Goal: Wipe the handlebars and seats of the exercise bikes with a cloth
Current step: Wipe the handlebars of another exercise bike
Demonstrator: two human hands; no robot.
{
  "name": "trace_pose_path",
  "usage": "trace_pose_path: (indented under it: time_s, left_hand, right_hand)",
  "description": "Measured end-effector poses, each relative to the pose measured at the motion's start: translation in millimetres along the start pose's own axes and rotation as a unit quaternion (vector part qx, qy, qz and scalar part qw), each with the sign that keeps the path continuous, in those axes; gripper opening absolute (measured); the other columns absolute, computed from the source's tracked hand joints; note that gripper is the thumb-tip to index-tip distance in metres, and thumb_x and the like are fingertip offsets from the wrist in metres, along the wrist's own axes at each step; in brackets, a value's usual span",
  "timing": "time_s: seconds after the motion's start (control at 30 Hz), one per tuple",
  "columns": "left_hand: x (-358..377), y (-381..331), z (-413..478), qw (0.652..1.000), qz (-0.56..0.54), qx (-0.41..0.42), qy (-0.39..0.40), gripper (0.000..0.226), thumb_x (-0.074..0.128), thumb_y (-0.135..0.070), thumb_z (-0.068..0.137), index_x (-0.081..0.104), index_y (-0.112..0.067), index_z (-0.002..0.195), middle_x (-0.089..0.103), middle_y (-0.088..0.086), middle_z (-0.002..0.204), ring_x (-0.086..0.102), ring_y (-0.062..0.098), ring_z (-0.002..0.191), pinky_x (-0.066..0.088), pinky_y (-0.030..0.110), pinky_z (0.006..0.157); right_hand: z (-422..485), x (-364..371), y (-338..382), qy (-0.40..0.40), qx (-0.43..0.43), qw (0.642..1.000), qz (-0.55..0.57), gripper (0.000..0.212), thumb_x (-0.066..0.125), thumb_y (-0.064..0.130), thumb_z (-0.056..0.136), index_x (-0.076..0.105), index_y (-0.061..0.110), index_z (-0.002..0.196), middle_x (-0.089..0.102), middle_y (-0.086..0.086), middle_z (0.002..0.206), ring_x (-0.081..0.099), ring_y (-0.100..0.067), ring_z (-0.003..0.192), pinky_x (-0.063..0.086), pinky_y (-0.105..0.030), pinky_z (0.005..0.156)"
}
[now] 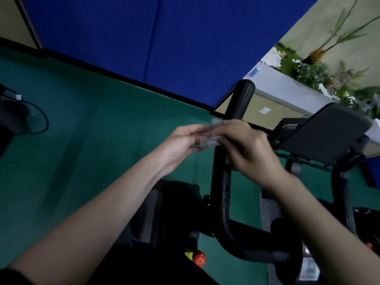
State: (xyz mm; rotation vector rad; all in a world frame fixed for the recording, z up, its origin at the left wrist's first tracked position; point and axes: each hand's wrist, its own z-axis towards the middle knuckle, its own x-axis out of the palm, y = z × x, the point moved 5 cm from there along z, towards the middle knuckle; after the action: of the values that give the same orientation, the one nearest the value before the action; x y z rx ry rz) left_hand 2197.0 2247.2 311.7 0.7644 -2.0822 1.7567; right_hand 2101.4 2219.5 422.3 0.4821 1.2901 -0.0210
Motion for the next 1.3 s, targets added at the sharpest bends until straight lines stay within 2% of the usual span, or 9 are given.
trace_pose_path:
  time_s: [0.1,0.23,0.33,0.5,0.7,0.9,1.03,1.2,1.3]
  left_hand:
    - [-5.2,-13.9,-1.3,0.995,0.090,0.026,-0.017,0.029,0.047,0.000,0.094,0.061,-0.011,0.116,0.067,0.008,0.116,0.062,0.020,0.106,0.045,0.033,0.095]
    - [1.7,-38.7,-3.2,0.947,0.283,0.140,-0.062,0.028,0.049,-0.003,0.096,0.061,-0.010,0.120,0.067,0.005,0.115,0.062,0.010,0.098,0.047,0.021,0.089]
    - [15.4,-55.9,-12.9,0.829,0.476,0.286,-0.065,0.030,0.051,-0.007,0.095,0.060,-0.008,0.123,0.062,0.004,0.116,0.057,0.014,0.105,0.043,0.025,0.096]
    - [32.4,-66.5,-22.7,0.609,0.664,0.433,-0.016,0.034,0.050,-0.016,0.097,0.056,-0.005,0.128,0.056,0.010,0.129,0.052,0.028,0.116,0.040,0.040,0.097]
    - [59.5,-86.9,2.1,0.450,0.728,0.509,0.090,0.031,0.046,-0.025,0.099,0.064,-0.008,0.117,0.060,0.006,0.127,0.051,0.027,0.125,0.032,0.039,0.103]
    - [66.1,-85.9,27.8,0.396,0.737,0.508,0.206,0.033,0.043,-0.029,0.100,0.069,-0.009,0.102,0.066,0.004,0.110,0.053,0.025,0.122,0.026,0.041,0.113]
    - [67.7,-85.1,37.1,0.383,0.723,0.516,0.254,0.034,0.042,-0.031,0.100,0.069,-0.009,0.103,0.067,0.004,0.103,0.054,0.024,0.119,0.023,0.042,0.116]
    - [67.5,-86.6,43.2,0.376,0.693,0.541,0.292,0.037,0.040,-0.030,0.100,0.070,-0.010,0.097,0.066,0.003,0.092,0.059,0.025,0.105,0.023,0.041,0.116]
    - [65.9,-87.1,45.1,0.387,0.671,0.556,0.301,0.034,0.044,-0.029,0.098,0.071,-0.010,0.091,0.066,0.003,0.087,0.061,0.026,0.096,0.024,0.040,0.115]
  right_hand:
    - [-22.8,2.5,-1.3,-0.037,0.051,0.996,0.069,0.018,0.055,-0.002,0.092,0.069,0.004,0.100,0.070,-0.001,0.101,0.064,-0.014,0.101,0.047,-0.027,0.091]
    - [-44.9,-5.1,-4.8,-0.153,0.146,0.971,0.115,0.020,0.054,-0.001,0.093,0.068,0.009,0.102,0.068,0.008,0.099,0.063,0.001,0.093,0.046,-0.020,0.082]
    - [-65.3,3.6,7.3,-0.156,0.151,0.968,0.128,0.018,0.054,-0.001,0.093,0.068,0.007,0.101,0.069,0.004,0.103,0.064,-0.007,0.100,0.045,-0.020,0.088]
    - [-89.5,-6.9,-2.3,-0.298,0.299,0.899,0.112,0.018,0.055,0.003,0.092,0.067,0.015,0.096,0.069,0.009,0.084,0.064,-0.007,0.074,0.045,-0.017,0.066]
    - [-52.2,7.8,-13.9,-0.377,0.448,0.805,0.094,0.019,0.056,0.004,0.091,0.070,0.007,0.102,0.073,-0.003,0.093,0.060,-0.006,0.089,0.036,0.001,0.070]
    - [-50.5,22.6,-28.2,-0.254,0.524,0.797,0.162,0.015,0.055,0.015,0.093,0.069,0.013,0.090,0.069,0.001,0.074,0.061,-0.012,0.073,0.041,-0.016,0.061]
    - [-59.8,27.8,-31.3,-0.242,0.561,0.752,0.247,0.016,0.056,0.014,0.093,0.070,0.010,0.088,0.072,-0.012,0.081,0.065,-0.020,0.082,0.052,-0.041,0.081]
    - [-38.9,18.1,-11.2,-0.286,0.560,0.766,0.136,0.013,0.058,0.012,0.091,0.070,0.013,0.088,0.071,0.004,0.074,0.063,-0.005,0.075,0.041,-0.007,0.064]
    - [-55.4,20.1,10.0,-0.249,0.579,0.770,0.103,0.014,0.058,0.011,0.091,0.070,0.018,0.086,0.067,0.012,0.071,0.060,0.002,0.077,0.037,-0.001,0.062]
